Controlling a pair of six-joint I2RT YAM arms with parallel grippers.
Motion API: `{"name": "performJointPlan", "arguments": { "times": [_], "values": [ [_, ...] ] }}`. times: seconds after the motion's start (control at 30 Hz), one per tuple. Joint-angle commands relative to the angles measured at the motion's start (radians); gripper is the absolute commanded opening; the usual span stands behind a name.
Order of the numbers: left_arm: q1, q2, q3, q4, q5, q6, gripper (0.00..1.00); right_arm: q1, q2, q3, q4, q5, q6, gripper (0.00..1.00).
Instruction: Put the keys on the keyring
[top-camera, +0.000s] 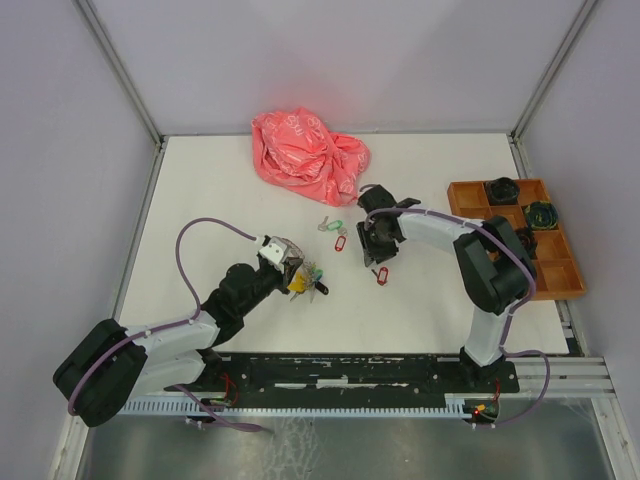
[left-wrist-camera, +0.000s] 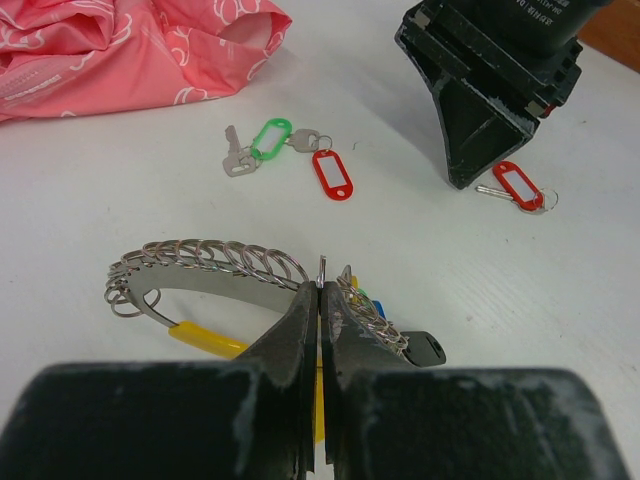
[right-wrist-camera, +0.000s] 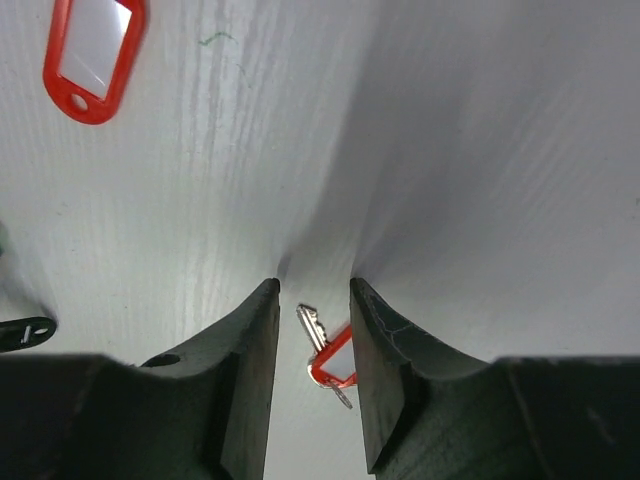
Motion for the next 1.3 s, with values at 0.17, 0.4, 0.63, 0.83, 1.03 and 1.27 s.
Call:
{"name": "performJointPlan", "arguments": {
  "times": [0.17, 0.4, 0.63, 0.83, 1.03, 1.27],
  "values": [
    [0.000, -0.006, 0.047, 0.053, 0.027, 0.008, 0.03, -0.054, -0.129, -0.145, -0.049, 0.031, 0.052, 0.42],
    [0.000, -0.006, 0.049, 0.053, 0.033, 0.006, 0.03, -0.053, -0.228, -0.246, -0.035, -0.070, 0.090, 0.42],
    [0.000, 0.001, 0.049, 0.055, 0.036, 0.005, 0.03, -0.021, -0.285, -0.303, 0.016, -0.149, 0.140, 0.43],
    [0.000, 0.003, 0.050, 0.055, 0.037, 0.005, 0.03, 0.059, -0.346, -0.260, -0.039, -0.064, 0.070, 0.49],
    [0.001, -0.002, 0.049, 0.051, 0.030, 0.008, 0.03, 0.123, -0.316, -0.177, -0.080, -0.016, -0.051, 0.54],
    [0.001, -0.005, 0.048, 0.050, 0.026, 0.010, 0.03, 0.158, -0.184, -0.056, -0.124, -0.038, -0.209, 0.51]
  ]
}}
